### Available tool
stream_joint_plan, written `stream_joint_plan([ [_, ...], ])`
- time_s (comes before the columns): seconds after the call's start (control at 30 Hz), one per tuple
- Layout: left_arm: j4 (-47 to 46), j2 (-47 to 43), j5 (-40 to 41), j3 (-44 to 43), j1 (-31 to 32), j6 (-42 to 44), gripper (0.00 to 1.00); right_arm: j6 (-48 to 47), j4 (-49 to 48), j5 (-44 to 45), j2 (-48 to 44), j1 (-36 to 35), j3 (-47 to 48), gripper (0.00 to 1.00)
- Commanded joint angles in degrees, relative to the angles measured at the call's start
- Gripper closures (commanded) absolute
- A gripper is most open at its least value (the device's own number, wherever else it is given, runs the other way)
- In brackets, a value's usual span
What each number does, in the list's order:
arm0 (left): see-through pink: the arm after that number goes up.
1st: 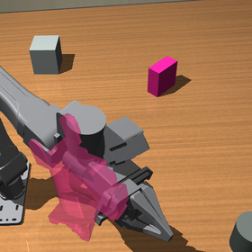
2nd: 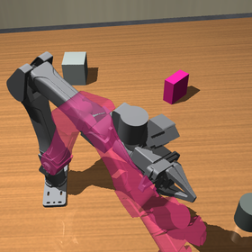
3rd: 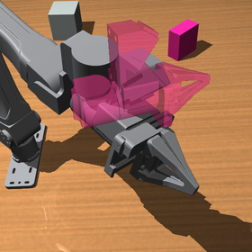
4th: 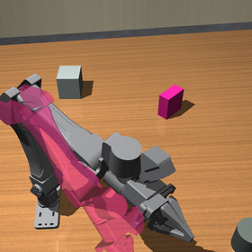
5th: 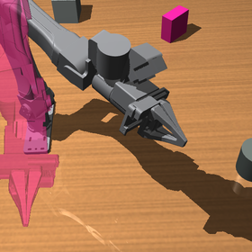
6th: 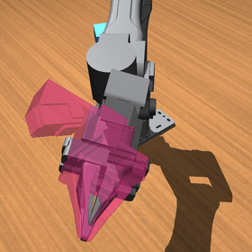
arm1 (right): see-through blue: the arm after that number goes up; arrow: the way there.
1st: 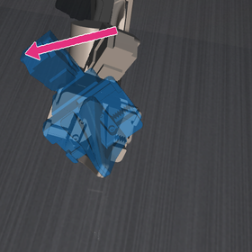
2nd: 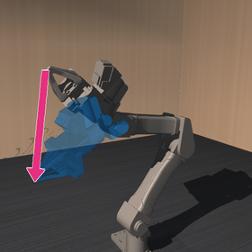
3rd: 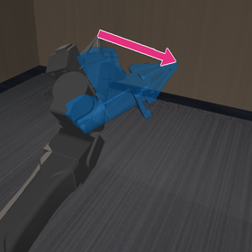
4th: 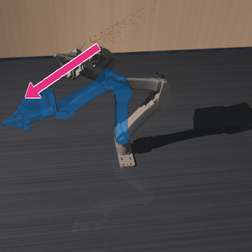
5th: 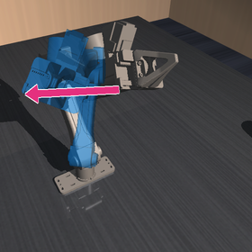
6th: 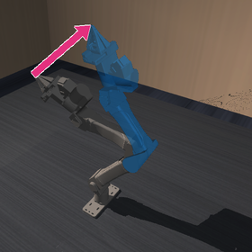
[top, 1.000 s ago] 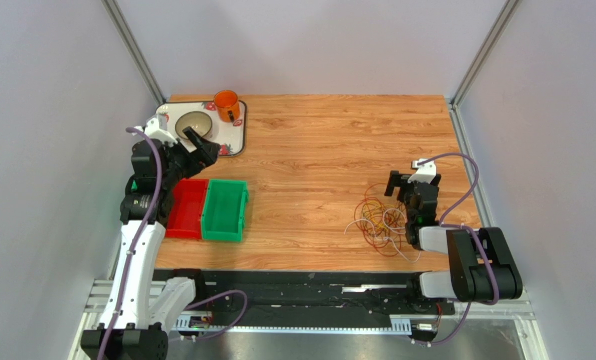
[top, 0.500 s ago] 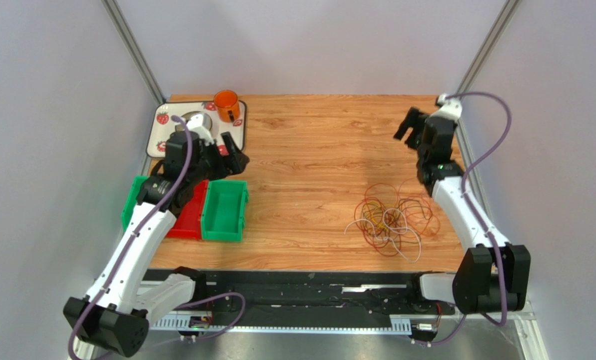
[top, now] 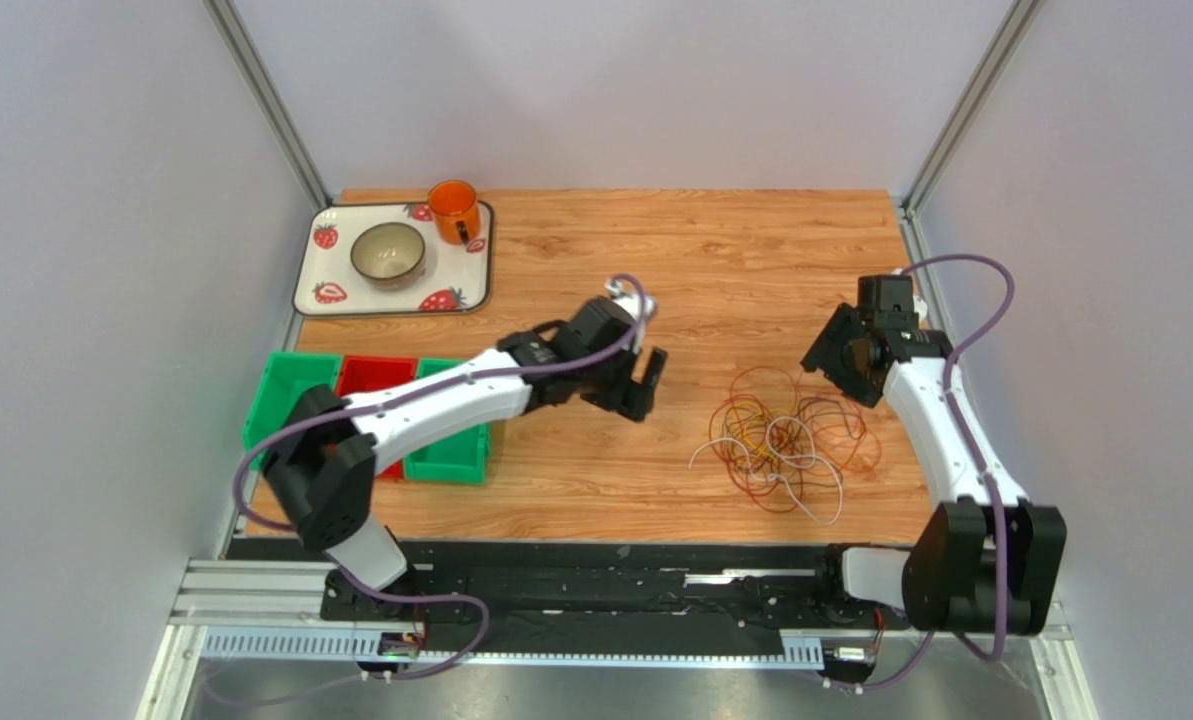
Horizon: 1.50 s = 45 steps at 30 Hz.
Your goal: Untangle the cables
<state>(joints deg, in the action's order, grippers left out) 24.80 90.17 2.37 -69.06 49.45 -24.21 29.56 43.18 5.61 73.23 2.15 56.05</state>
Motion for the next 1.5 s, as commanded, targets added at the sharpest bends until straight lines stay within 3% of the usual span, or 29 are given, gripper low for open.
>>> stream_joint_plan([
  [0.0,-5.98,6.41,-0.53,-3.71,7.23,4.60,0.11,0.85,1.73,-3.58,-8.09,-0.48,-2.78,0.33],
  [0.2,-12.04,13.10,-1.58,-2.41,12.95,11.63,0.12,-0.64,4.19,-2.53,-9.69,-0.75,-3.32,0.38],
  [0.4,-18.63,18.63,-4.21,-2.75,13.57,16.82,0.16,-1.52,3.23,-4.64,-9.07,-0.92,-4.11,0.38],
  [0.67,-18.82,25.75,-4.83,-7.75,13.74,17.44,0.31,-2.49,1.91,-8.15,-8.37,-1.10,-4.37,0.39],
  [0.8,-17.42,27.16,-5.01,-10.30,13.83,16.74,0.56,-2.40,1.73,-9.56,-8.11,-1.36,-4.37,0.39],
  [0.87,-17.15,27.25,-5.19,-10.22,13.83,16.39,0.95,-1.71,1.73,-11.31,-8.02,-1.89,-5.07,0.39],
  [0.9,-17.15,26.82,-4.66,-10.05,13.83,16.12,1.00,-1.35,1.47,-11.75,-7.93,-1.89,-5.60,0.39],
  [1.0,-16.98,25.06,-2.55,-8.73,13.92,15.86,1.00,1.01,1.29,-11.67,-7.49,-6.36,-7.44,0.38],
  [1.17,-13.73,20.93,2.37,-8.38,13.83,15.51,1.00,4.27,0.42,-7.98,0.67,-15.84,-8.50,0.37],
  [1.47,-13.19,12.40,5.89,-0.48,13.83,14.81,1.00,3.31,-4.16,-7.45,9.64,-17.88,-5.35,0.42],
])
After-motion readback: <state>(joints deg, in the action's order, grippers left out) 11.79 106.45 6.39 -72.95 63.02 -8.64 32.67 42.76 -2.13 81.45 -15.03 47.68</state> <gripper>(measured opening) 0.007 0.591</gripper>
